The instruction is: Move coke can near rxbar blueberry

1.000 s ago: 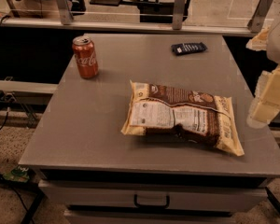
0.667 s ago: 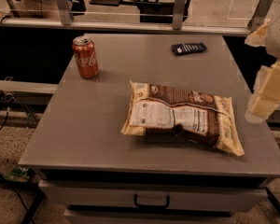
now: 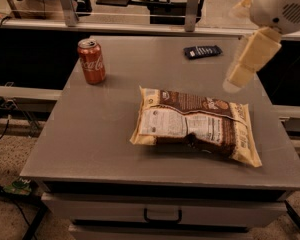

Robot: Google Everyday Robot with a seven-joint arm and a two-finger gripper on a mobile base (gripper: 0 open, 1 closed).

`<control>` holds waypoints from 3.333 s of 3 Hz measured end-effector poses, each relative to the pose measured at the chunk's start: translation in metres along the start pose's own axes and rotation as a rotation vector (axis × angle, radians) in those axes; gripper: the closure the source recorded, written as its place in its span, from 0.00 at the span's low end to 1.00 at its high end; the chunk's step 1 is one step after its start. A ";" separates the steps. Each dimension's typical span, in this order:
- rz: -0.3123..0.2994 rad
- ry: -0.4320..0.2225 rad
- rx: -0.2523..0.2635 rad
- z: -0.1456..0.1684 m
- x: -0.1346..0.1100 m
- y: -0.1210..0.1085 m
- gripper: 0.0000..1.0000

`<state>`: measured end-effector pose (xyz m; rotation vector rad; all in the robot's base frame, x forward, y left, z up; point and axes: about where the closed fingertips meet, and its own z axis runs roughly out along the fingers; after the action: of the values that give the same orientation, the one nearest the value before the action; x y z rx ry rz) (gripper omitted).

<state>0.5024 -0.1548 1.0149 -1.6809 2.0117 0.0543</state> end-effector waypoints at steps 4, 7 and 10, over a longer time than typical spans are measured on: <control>-0.059 -0.231 -0.066 0.151 -0.182 -0.065 0.00; -0.046 -0.254 -0.181 0.248 -0.261 -0.057 0.00; -0.003 -0.239 -0.209 0.264 -0.260 -0.076 0.69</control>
Offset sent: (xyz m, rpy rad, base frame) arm 0.1175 0.1448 -0.0072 0.1746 -0.0496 0.1382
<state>0.6927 0.1555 0.9133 -1.7112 1.8754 0.4565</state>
